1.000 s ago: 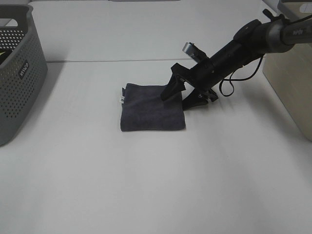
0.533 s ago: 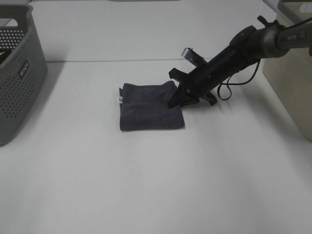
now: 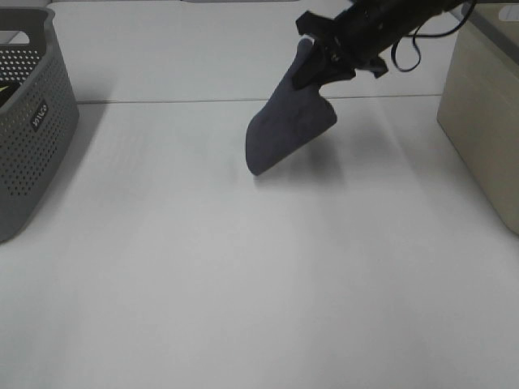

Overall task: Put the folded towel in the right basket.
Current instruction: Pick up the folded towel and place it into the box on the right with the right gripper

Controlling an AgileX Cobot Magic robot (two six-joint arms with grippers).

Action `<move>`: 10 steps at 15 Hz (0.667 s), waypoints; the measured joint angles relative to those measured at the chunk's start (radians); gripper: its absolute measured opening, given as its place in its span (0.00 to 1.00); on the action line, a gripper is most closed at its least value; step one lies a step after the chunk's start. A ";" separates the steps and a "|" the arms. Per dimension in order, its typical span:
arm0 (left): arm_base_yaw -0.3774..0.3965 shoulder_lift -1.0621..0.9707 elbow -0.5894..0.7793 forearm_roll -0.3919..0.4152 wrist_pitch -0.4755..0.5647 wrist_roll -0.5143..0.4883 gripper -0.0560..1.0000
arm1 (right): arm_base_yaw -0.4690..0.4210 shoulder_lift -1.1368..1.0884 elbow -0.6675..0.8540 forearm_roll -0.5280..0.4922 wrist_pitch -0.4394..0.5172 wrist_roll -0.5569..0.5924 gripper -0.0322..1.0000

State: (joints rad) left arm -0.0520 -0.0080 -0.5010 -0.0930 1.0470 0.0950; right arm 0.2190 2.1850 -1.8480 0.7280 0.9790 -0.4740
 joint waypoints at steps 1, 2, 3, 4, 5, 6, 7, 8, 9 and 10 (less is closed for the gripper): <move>0.000 0.000 0.000 0.000 0.000 0.000 0.98 | 0.000 -0.050 0.000 -0.029 0.002 0.000 0.09; 0.000 0.000 0.000 0.000 0.000 0.000 0.98 | 0.000 -0.100 0.000 -0.074 0.004 0.004 0.09; 0.000 0.000 0.000 0.000 0.000 0.000 0.98 | -0.003 -0.149 0.000 -0.129 0.005 0.023 0.09; 0.000 0.000 0.000 0.000 0.000 0.000 0.98 | -0.007 -0.189 0.000 -0.177 0.007 0.046 0.09; 0.000 0.000 0.000 0.000 0.000 0.000 0.98 | -0.021 -0.229 0.000 -0.214 0.012 0.073 0.09; 0.000 0.000 0.000 0.000 0.000 0.000 0.98 | -0.051 -0.271 0.000 -0.240 0.019 0.091 0.09; 0.000 0.000 0.000 0.000 0.000 0.000 0.98 | -0.091 -0.311 0.000 -0.254 0.028 0.102 0.09; 0.000 0.000 0.000 0.000 0.000 0.000 0.98 | -0.139 -0.349 0.000 -0.258 0.038 0.108 0.09; 0.000 0.000 0.000 0.000 0.000 0.000 0.98 | -0.230 -0.406 0.000 -0.259 0.046 0.120 0.09; 0.000 0.000 0.000 0.000 0.000 0.000 0.98 | -0.295 -0.443 0.000 -0.263 0.052 0.123 0.09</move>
State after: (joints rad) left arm -0.0520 -0.0080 -0.5010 -0.0930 1.0470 0.0950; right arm -0.0760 1.7420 -1.8480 0.4650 1.0310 -0.3510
